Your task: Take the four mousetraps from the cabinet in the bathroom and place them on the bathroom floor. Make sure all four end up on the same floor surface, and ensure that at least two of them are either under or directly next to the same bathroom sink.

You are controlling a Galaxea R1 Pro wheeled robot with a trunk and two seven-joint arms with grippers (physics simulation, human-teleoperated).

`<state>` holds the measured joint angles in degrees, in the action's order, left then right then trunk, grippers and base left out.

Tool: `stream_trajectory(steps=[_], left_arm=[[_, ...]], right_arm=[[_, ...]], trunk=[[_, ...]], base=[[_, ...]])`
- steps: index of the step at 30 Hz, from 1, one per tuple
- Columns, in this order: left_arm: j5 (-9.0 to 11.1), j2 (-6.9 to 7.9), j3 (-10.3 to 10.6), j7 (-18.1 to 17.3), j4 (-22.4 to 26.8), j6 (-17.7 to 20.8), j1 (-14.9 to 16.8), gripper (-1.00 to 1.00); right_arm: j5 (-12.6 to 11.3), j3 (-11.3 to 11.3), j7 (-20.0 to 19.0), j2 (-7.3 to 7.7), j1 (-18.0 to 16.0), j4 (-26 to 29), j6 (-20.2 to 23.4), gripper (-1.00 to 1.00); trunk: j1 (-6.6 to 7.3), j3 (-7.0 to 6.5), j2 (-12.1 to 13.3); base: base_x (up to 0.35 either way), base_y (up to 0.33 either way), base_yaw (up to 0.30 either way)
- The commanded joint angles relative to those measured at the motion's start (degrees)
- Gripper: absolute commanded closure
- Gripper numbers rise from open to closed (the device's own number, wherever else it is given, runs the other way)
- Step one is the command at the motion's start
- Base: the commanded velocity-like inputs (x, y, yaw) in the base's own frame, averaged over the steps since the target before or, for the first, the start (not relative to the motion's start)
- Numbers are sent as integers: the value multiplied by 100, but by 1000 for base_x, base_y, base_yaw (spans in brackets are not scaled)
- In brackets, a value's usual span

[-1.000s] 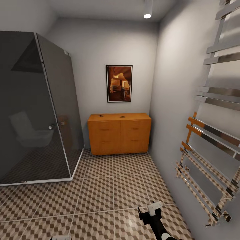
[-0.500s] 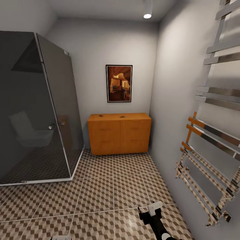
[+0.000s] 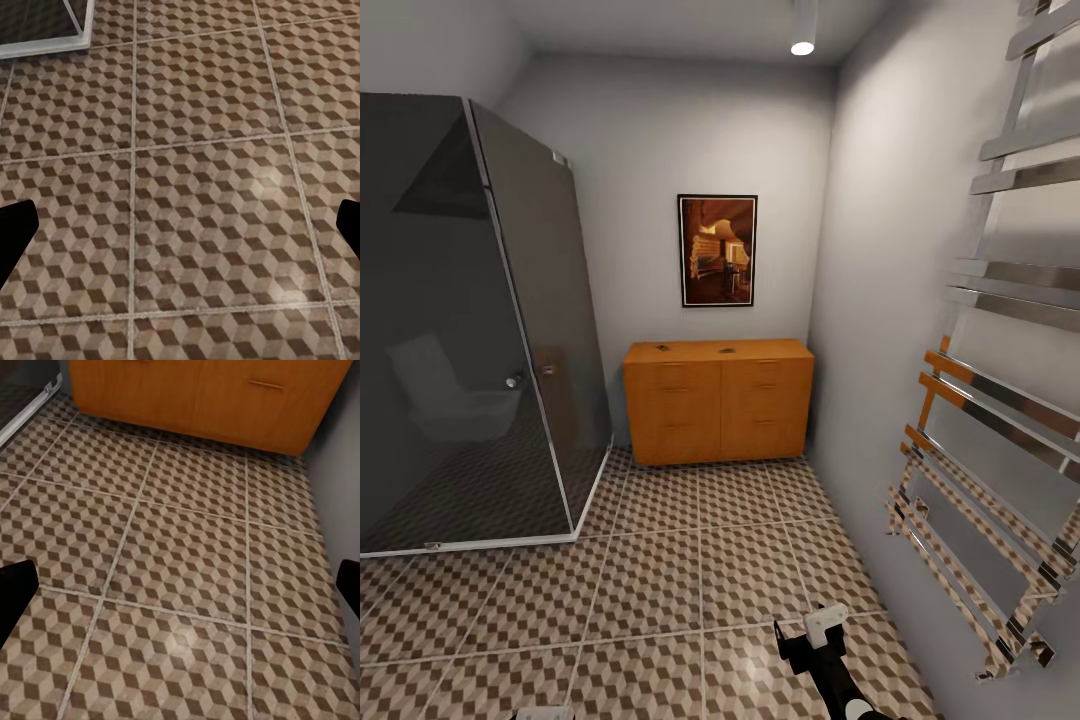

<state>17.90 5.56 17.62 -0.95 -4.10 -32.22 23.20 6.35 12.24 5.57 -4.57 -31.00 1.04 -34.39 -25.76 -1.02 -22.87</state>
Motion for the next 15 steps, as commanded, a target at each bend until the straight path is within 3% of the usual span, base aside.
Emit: stream_trajectory(steps=[1,15], left_arm=[[47,-3,48,-10,-21,-30,7,-100],[47,-3,48,-10,-23,-22,4,-100]], right_arm=[[60,15,58,-1,-3,-7,-7,-100],[60,15,51,8,-3,-7,-7,-100]], trunk=[[-2,2,-4],[-2,2,-4]], base=[[0,0,0],[0,0,0]])
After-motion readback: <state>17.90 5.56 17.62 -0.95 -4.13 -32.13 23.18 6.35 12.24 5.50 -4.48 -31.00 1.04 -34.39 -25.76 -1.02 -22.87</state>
